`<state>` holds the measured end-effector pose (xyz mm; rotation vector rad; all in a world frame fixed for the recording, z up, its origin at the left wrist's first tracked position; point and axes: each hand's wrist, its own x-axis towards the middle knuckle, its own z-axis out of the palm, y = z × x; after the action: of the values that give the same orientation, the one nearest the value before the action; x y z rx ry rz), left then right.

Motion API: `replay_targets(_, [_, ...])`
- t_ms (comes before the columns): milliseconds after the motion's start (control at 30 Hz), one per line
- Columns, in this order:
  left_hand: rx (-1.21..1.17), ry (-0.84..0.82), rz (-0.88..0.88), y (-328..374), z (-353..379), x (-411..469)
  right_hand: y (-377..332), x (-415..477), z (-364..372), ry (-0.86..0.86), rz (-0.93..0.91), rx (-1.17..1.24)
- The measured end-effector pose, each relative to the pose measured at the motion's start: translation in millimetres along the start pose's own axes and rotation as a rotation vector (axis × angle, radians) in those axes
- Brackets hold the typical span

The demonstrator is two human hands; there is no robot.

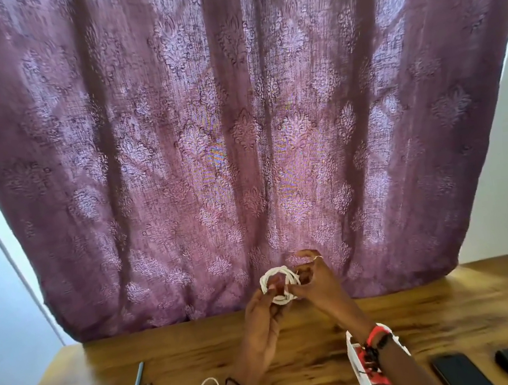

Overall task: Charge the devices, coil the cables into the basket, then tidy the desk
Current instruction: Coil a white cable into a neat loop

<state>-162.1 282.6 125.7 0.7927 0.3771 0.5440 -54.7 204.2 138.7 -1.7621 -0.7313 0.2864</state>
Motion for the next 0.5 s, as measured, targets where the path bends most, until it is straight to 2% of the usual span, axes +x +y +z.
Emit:
replay_targets(100, [0.056, -0.025, -0.023, -6.8, -2.1, -0.4, 1.3, 0.5, -1.7, 0.110, 0.074, 0.100])
replay_targets(200, [0.146, -0.055, -0.047, -18.3, -3.5, -6.8, 3.0, -7.7, -5.3, 0.134, 0.109, 0.106])
replay_targets(300, [0.212, -0.070, -0.089, -31.4, -5.7, -14.5, 6.0, -23.0, -14.7, 0.093, 0.097, 0.036])
replay_targets(433, [0.266, -0.087, -0.157, -50.4, -7.7, -23.9, 15.6, -48.0, -29.4, -0.054, 0.211, 0.202])
replay_targets(500, [0.300, -0.100, -0.202, -62.8, -9.7, -29.6, 23.3, -60.1, -37.2, -0.055, 0.252, 0.240])
